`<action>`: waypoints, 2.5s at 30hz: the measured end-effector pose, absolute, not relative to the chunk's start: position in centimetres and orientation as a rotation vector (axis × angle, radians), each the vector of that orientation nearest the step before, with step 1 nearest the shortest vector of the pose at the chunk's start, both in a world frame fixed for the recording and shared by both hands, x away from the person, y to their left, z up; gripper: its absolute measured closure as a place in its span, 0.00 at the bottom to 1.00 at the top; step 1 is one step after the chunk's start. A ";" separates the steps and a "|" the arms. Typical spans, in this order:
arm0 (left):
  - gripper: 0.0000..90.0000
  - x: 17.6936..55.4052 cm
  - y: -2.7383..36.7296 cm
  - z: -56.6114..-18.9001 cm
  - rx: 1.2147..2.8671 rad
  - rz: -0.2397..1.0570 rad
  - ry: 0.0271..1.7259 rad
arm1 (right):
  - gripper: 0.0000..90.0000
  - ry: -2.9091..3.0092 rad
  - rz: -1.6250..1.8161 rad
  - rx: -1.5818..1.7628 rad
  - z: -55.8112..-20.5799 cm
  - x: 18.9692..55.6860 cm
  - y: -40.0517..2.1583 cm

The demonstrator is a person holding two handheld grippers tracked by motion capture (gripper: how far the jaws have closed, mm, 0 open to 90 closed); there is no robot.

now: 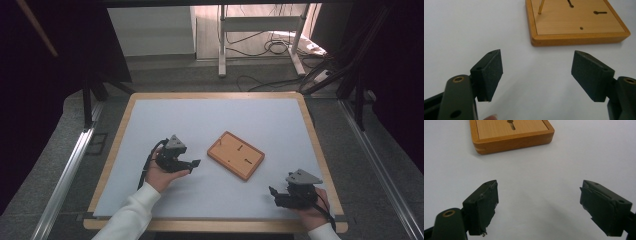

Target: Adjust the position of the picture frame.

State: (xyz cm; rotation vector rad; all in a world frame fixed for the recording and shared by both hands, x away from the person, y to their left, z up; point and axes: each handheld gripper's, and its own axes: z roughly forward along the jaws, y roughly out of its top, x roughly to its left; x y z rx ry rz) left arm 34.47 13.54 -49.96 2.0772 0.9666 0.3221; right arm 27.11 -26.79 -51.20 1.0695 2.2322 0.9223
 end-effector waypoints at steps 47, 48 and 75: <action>0.40 41.9 5.0 -51.1 2.132 0.329 0.973 | 0.17 2.222 0.933 1.057 -51.0 27.0 -26.8; 0.42 42.0 4.9 -51.2 2.130 0.332 0.974 | 0.17 2.222 0.932 1.057 -51.0 27.0 -26.8; 0.93 42.9 4.3 -51.9 2.082 0.334 0.969 | 0.17 2.220 0.925 1.059 -51.0 27.0 -26.8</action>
